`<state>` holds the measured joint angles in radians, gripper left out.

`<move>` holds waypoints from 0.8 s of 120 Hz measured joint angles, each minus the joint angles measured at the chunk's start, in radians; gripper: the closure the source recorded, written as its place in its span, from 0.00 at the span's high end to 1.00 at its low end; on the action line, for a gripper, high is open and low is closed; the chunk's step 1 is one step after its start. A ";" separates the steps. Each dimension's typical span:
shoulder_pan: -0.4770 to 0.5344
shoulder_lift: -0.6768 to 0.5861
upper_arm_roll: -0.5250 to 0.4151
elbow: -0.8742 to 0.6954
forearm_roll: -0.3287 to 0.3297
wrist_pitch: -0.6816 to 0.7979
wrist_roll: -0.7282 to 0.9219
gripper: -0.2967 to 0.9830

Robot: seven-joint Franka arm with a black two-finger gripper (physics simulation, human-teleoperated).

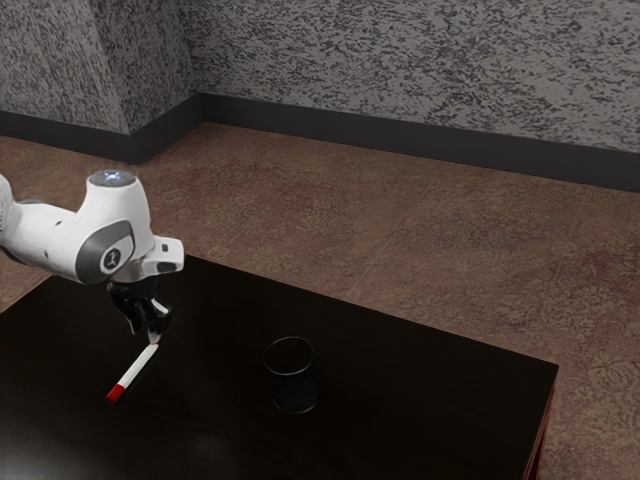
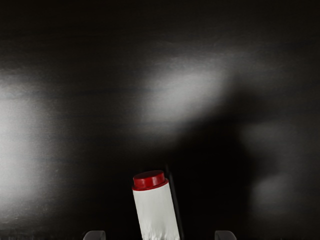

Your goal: Put the marker into the pen holder.

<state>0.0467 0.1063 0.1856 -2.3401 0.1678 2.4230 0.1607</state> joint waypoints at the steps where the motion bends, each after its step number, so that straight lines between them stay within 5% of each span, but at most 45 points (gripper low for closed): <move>1: 0.000 0.000 0.000 -0.002 0.000 0.001 -0.003 0.41; 96: 0.001 0.104 0.002 0.018 -0.014 0.029 -0.224 0.31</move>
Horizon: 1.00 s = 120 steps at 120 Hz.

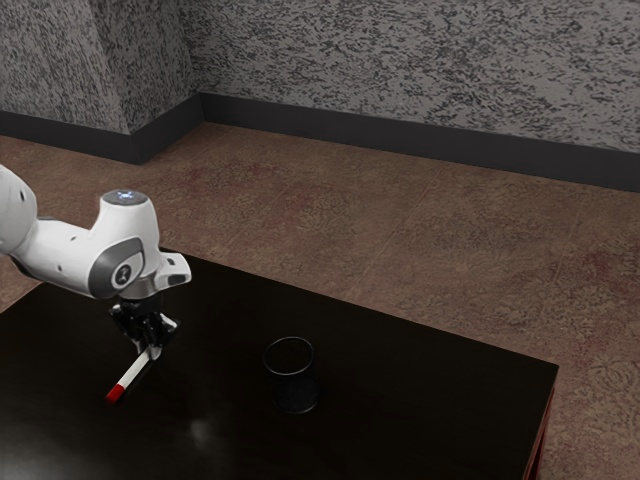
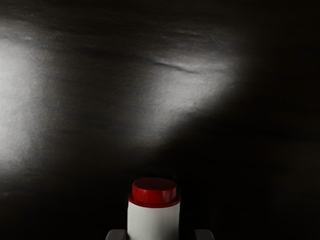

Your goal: Put the marker into the pen holder.

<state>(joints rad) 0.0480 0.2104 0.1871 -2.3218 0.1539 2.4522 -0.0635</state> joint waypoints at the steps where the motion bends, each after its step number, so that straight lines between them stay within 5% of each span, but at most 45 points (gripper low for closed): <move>1: 0.000 0.000 0.000 0.000 0.000 0.000 -0.001 0.31; 50: -0.069 -0.108 0.001 -0.001 0.018 -0.001 -0.070 0.16; 89: -0.275 -0.211 0.019 0.041 -0.015 -0.015 -0.116 0.15; 120: -0.301 -0.187 -0.101 0.172 -0.040 -0.018 -0.138 0.15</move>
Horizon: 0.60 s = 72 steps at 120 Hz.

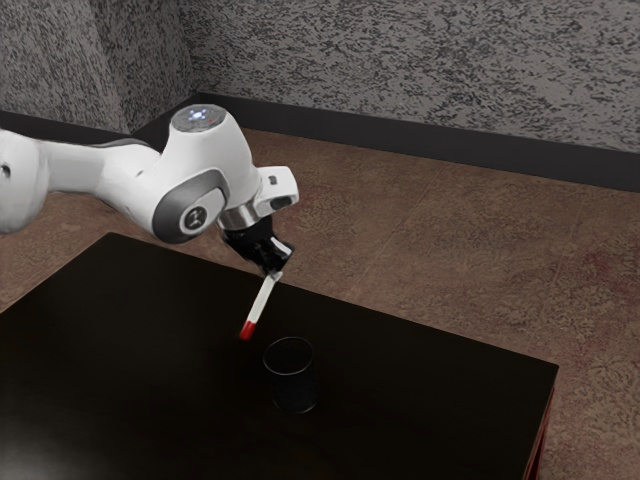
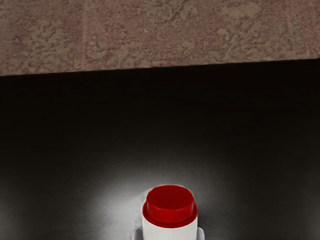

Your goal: Put the marker into the pen holder.

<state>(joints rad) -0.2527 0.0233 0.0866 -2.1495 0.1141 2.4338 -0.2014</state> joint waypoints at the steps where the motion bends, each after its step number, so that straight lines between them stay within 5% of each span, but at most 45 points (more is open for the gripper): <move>1: 0.000 0.002 -0.004 0.004 -0.001 0.000 -0.001 0.15; 72: -0.079 0.078 -0.036 0.062 -0.020 0.032 -0.027 0.15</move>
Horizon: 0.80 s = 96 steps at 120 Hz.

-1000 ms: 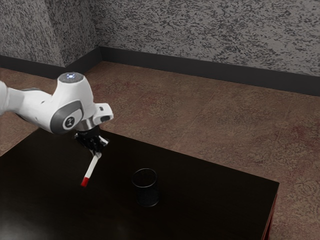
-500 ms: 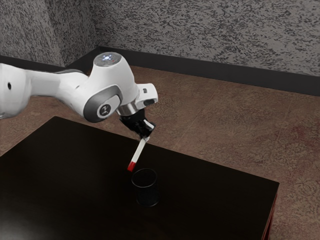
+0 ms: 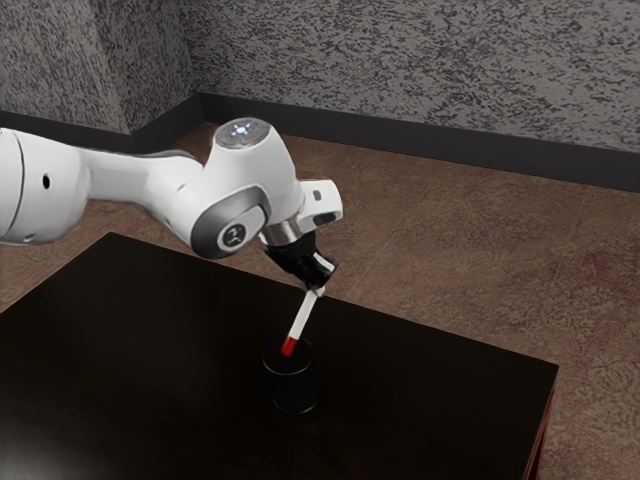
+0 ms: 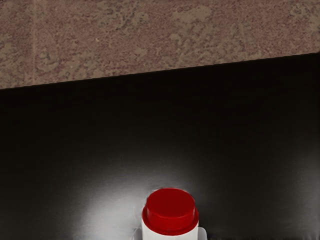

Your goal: Put the marker into the pen holder.

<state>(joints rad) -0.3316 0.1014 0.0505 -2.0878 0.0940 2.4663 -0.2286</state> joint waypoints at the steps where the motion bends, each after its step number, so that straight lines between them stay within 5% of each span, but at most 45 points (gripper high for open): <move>1: -0.001 0.000 0.000 -0.001 0.000 0.001 -0.001 0.15; 30: -0.003 -0.001 0.000 -0.065 0.004 0.025 -0.019 0.17; 52: -0.001 -0.037 -0.003 -0.064 -0.020 0.009 -0.003 0.47; 81: -0.021 -0.101 0.059 0.281 -0.034 -0.435 0.161 0.67; 96: -0.019 -0.139 0.103 0.338 -0.029 -0.608 0.301 0.72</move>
<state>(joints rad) -0.3509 -0.0376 0.1536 -1.7499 0.0647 1.8583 0.0720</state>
